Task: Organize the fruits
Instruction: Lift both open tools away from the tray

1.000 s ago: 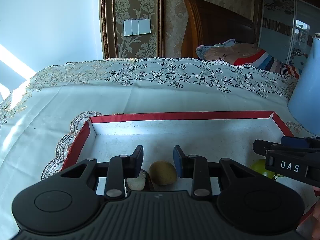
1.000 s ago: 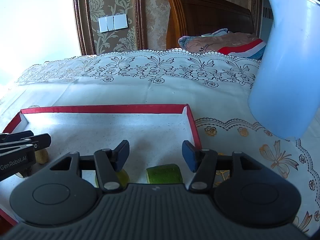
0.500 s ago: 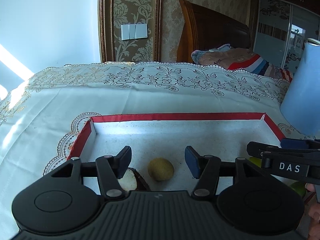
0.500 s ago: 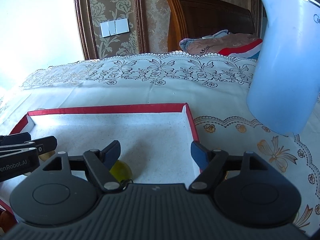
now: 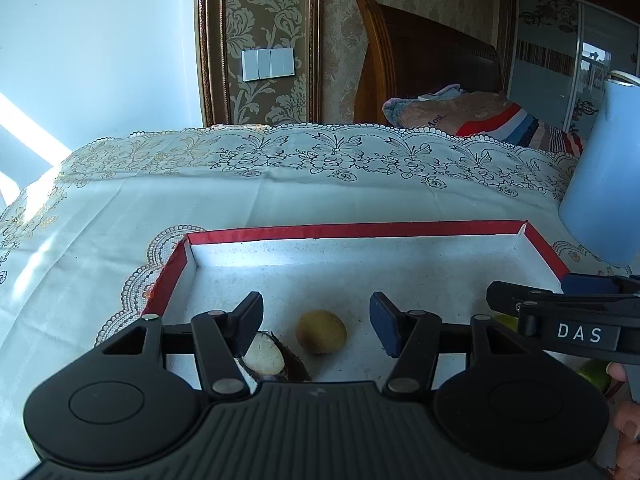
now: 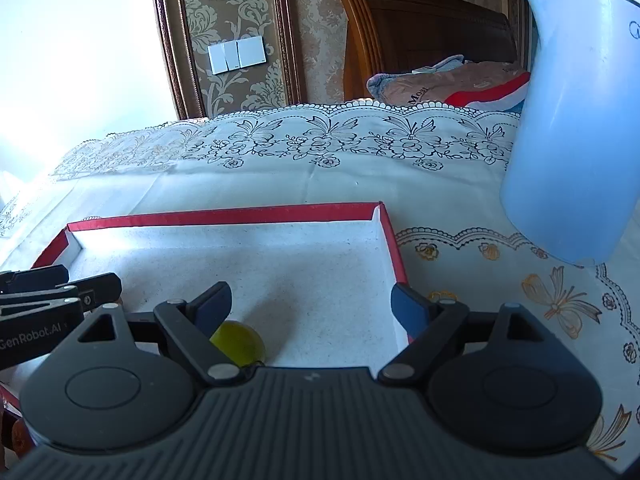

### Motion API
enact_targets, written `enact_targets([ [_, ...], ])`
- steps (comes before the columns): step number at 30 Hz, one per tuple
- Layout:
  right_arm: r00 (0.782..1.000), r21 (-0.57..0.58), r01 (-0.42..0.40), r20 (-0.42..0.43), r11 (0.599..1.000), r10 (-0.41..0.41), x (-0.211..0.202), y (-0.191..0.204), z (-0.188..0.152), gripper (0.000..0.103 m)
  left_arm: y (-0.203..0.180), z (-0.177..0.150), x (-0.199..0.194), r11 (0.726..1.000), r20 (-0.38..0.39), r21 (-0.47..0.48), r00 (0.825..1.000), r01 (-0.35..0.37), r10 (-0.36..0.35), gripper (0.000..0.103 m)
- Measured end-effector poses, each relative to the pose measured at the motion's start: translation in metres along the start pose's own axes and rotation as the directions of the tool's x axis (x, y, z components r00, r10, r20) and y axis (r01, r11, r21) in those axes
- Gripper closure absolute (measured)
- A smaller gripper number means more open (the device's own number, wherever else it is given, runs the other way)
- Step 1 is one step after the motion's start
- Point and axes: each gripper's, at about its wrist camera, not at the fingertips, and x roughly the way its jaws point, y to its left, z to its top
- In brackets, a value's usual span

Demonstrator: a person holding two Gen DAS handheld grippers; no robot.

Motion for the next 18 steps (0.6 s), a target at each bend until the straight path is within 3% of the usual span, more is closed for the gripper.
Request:
enact_targets([
  [5, 1.0, 0.006, -0.015, -0.003, 1.0, 0.015, -0.001, -0.003, 0.0, 0.016, 0.002, -0.013, -0.018, 1.0, 0.01, 0.006, 1.0, -0.016, 0.016, 0.045],
  [10, 1.0, 0.008, -0.017, -0.002, 1.0, 0.017, -0.002, -0.002, -0.001, 0.014, 0.009, -0.021, -0.029, 0.999, -0.009, -0.023, 1.0, 0.029, -0.029, 0.045],
  [18, 1.0, -0.005, -0.009, -0.004, 1.0, 0.009, -0.002, 0.0, -0.003, 0.013, 0.009, -0.032, -0.039, 1.0, 0.04, -0.005, 0.999, 0.03, -0.03, 0.044],
])
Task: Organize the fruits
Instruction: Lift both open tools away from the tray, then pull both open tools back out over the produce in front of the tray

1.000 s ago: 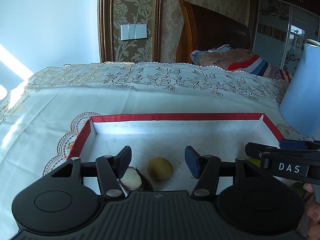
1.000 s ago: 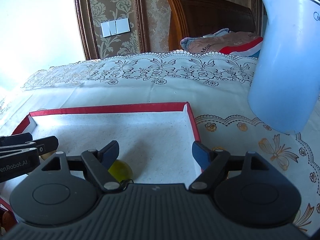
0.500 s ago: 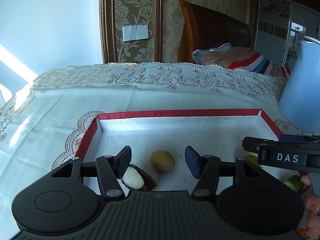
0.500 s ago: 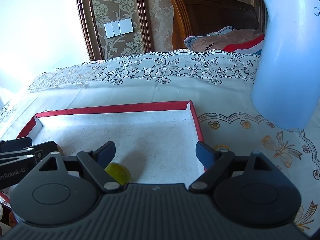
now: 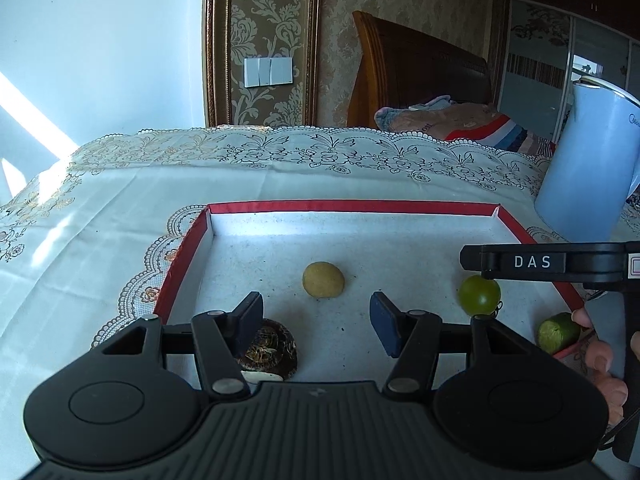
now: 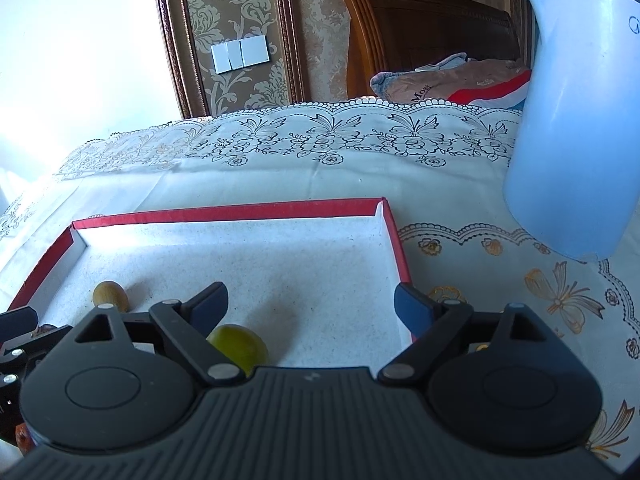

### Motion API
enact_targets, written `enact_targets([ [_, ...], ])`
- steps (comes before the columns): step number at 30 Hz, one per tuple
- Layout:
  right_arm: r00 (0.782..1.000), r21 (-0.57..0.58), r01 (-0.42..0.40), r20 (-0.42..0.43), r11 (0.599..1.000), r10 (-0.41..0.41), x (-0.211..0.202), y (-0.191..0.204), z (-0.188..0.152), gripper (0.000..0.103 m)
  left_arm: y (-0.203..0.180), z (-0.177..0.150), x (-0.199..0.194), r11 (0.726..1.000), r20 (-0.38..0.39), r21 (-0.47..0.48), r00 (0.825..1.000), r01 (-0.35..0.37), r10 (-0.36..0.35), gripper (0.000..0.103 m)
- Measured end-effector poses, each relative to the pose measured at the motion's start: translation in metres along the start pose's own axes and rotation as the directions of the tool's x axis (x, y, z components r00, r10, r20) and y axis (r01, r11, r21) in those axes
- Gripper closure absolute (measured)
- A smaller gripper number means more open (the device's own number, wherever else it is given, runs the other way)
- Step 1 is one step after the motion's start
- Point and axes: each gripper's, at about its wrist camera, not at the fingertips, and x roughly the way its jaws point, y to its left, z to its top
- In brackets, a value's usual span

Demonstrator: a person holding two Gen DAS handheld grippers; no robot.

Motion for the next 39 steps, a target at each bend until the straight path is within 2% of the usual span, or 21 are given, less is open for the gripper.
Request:
enact_targets([
  [4, 1.0, 0.001, 0.001, 0.001, 1.0, -0.001, 0.0, 0.0, -0.001, 0.013, 0.0, -0.003, 0.007, 1.0, -0.018, 0.003, 1.0, 0.0, 0.0, 0.045],
  [28, 1.0, -0.021, 0.016, 0.008, 1.0, -0.015, -0.013, 0.006, -0.008, 0.01, 0.006, -0.005, 0.011, 0.999, 0.0, -0.005, 0.999, -0.054, 0.054, 0.044],
  [36, 0.999, -0.025, 0.021, 0.032, 0.999, -0.02, -0.034, 0.009, -0.019, 0.007, 0.005, -0.005, 0.009, 0.998, 0.016, 0.006, 0.998, -0.068, 0.068, 0.044],
  [39, 0.997, -0.043, 0.058, 0.06, 0.997, -0.055, -0.046, 0.012, -0.026, 0.005, 0.002, -0.007, 0.006, 0.997, 0.038, 0.028, 0.996, -0.078, 0.077, 0.044],
])
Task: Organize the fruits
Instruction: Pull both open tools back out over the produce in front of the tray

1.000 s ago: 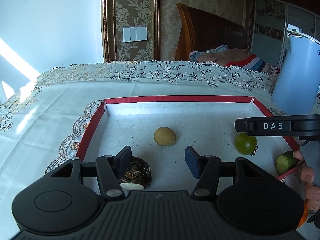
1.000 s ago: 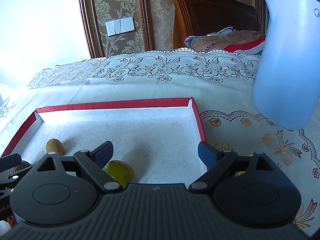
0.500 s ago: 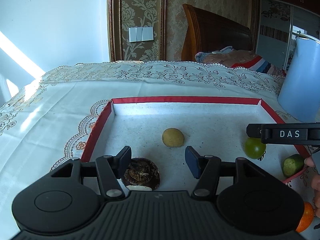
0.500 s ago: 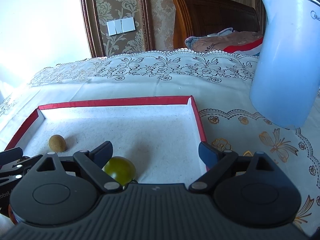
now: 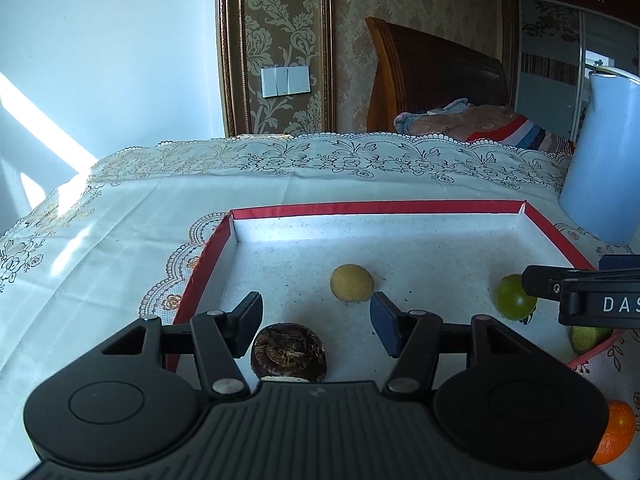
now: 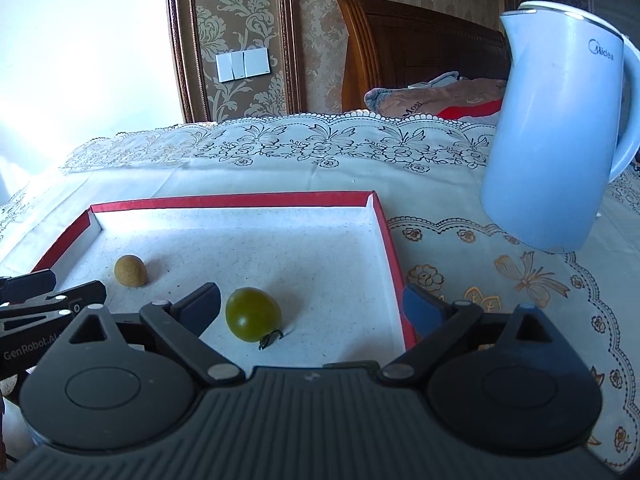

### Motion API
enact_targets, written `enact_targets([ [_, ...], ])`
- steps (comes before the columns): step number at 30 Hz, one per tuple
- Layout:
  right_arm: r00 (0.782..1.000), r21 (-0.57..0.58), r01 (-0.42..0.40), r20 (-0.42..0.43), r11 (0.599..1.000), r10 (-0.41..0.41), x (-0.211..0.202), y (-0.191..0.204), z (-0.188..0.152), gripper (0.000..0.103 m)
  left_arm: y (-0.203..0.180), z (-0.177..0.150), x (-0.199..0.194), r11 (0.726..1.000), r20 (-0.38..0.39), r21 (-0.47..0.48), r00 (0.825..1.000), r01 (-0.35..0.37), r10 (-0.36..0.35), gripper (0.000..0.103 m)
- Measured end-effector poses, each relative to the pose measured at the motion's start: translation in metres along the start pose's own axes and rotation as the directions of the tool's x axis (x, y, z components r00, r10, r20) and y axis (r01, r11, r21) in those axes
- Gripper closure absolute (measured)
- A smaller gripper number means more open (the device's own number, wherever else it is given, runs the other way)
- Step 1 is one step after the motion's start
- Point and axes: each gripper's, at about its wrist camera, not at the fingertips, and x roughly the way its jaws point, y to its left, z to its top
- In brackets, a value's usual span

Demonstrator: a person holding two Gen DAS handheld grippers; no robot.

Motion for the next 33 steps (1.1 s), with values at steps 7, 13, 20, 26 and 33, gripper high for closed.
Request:
enact_targets([
  [7, 1.0, 0.022, 0.001, 0.017, 1.0, -0.001, -0.017, -0.006, -0.012, 0.005, 0.003, -0.005, -0.008, 1.0, -0.039, -0.004, 0.999, 0.01, -0.01, 0.044],
  [13, 0.999, 0.02, -0.014, 0.038, 1.0, 0.013, -0.03, -0.004, -0.023, 0.005, 0.014, -0.015, -0.026, 0.997, -0.062, -0.054, 0.997, 0.047, -0.05, 0.044],
  [20, 0.999, 0.024, -0.025, 0.038, 0.999, 0.024, -0.035, -0.004, -0.031, 0.004, 0.02, -0.026, -0.04, 0.998, -0.026, -0.05, 0.999, 0.023, -0.024, 0.044],
  [26, 0.999, 0.009, -0.019, 0.048, 1.0, 0.018, -0.04, -0.001, -0.038, 0.004, 0.023, -0.031, -0.051, 0.998, 0.011, -0.049, 1.0, 0.028, -0.028, 0.04],
  [33, 0.999, 0.015, -0.026, 0.048, 1.0, 0.025, -0.044, -0.001, -0.046, 0.002, 0.022, -0.041, -0.062, 0.999, 0.041, -0.023, 0.999, 0.026, -0.025, 0.033],
])
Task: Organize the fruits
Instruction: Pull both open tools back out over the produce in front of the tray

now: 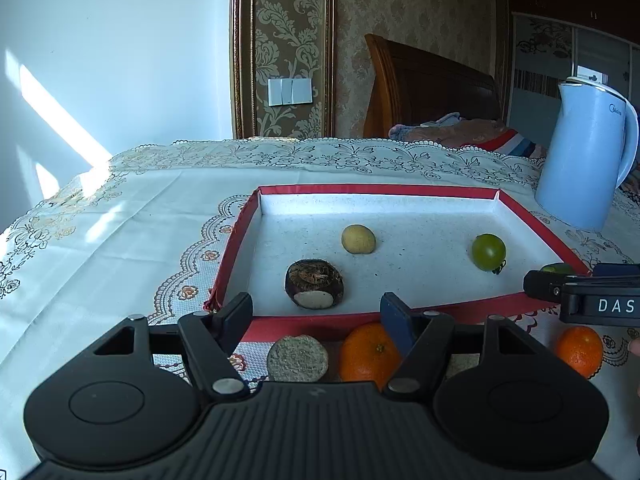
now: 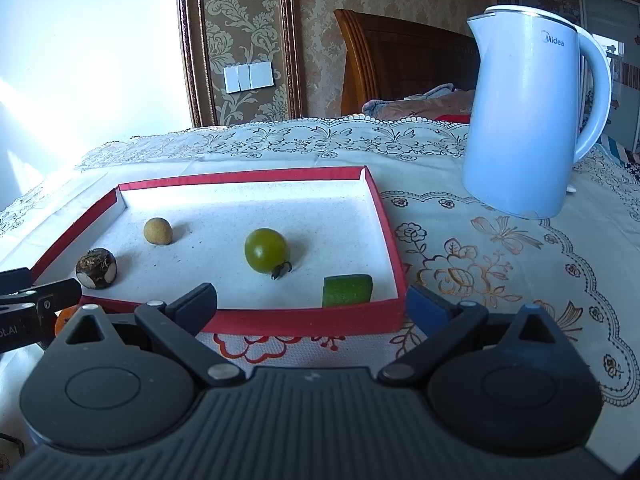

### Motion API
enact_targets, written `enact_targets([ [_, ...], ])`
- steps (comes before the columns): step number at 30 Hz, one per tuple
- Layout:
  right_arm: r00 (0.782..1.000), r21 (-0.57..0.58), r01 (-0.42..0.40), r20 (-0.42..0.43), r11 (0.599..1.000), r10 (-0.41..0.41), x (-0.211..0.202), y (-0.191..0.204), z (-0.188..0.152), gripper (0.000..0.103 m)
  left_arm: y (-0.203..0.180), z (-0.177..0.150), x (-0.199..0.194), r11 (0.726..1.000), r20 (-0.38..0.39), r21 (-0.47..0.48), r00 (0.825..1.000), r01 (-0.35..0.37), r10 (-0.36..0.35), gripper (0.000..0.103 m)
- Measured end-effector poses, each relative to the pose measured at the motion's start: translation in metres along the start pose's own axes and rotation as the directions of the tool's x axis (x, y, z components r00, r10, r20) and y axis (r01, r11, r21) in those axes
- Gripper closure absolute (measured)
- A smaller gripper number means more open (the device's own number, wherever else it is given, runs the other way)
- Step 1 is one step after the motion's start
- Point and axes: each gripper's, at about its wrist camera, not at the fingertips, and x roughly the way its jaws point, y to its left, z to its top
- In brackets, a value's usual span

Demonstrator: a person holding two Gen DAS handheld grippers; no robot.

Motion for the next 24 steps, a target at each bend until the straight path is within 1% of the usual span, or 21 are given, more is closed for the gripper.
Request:
enact_targets([
  [5, 1.0, 0.006, 0.007, 0.005, 1.0, -0.007, -0.003, -0.002, -0.005, 0.002, 0.008, -0.008, -0.008, 0.999, -0.015, -0.038, 0.999, 0.029, -0.029, 0.033],
  [7, 1.0, 0.02, -0.003, -0.002, 1.0, 0.003, -0.003, -0.004, -0.006, 0.002, 0.011, -0.012, -0.011, 0.998, -0.008, -0.048, 1.0, 0.028, -0.028, 0.032],
  [10, 1.0, 0.024, -0.003, 0.001, 1.0, 0.003, -0.003, -0.005, -0.006, 0.002, 0.012, -0.017, -0.017, 0.999, 0.008, -0.041, 1.0, 0.028, -0.028, 0.03],
  [12, 1.0, 0.025, 0.002, 0.007, 1.0, -0.002, -0.006, -0.005, -0.009, 0.002, 0.012, -0.021, -0.018, 0.999, 0.012, -0.027, 0.999, 0.034, -0.034, 0.03],
  [15, 1.0, 0.03, 0.0, 0.005, 1.0, 0.0, -0.007, -0.006, -0.011, 0.002, 0.011, -0.026, -0.028, 0.999, 0.039, 0.001, 0.999, 0.038, -0.038, 0.03],
  [18, 1.0, 0.039, -0.003, 0.003, 0.999, 0.003, -0.006, -0.008, -0.011, 0.002, 0.015, -0.032, -0.036, 0.999, 0.048, 0.0, 0.998, 0.044, -0.044, 0.03],
  [24, 1.0, 0.035, -0.005, -0.002, 0.999, 0.005, -0.006, -0.007, -0.011, 0.002, 0.04, -0.043, -0.052, 0.998, 0.027, -0.05, 0.999, 0.025, -0.024, 0.03],
])
